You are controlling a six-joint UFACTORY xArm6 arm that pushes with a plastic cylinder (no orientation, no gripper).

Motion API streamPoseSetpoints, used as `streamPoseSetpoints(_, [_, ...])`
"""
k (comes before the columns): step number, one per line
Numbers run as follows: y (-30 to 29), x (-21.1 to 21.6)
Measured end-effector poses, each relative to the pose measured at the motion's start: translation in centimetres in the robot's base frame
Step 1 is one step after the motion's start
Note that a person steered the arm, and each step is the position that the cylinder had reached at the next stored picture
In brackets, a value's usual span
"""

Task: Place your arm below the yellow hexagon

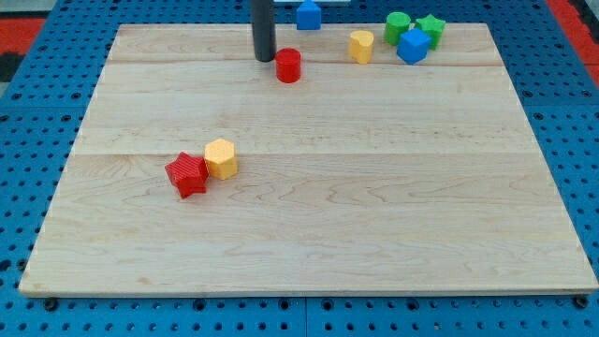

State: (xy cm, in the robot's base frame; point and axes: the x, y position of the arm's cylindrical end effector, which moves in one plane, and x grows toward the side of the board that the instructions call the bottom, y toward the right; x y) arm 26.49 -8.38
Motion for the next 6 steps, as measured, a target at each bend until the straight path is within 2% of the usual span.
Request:
streamPoseSetpoints(1, [1.3,5.1])
streamPoseSetpoints(2, [10.2,1.0])
streamPoseSetpoints(3, [16.1,-1.3])
streamPoseSetpoints(4, [18.8,6.2])
streamPoseSetpoints(5, [19.6,19.7])
streamPoseSetpoints(6, [11.0,27.1])
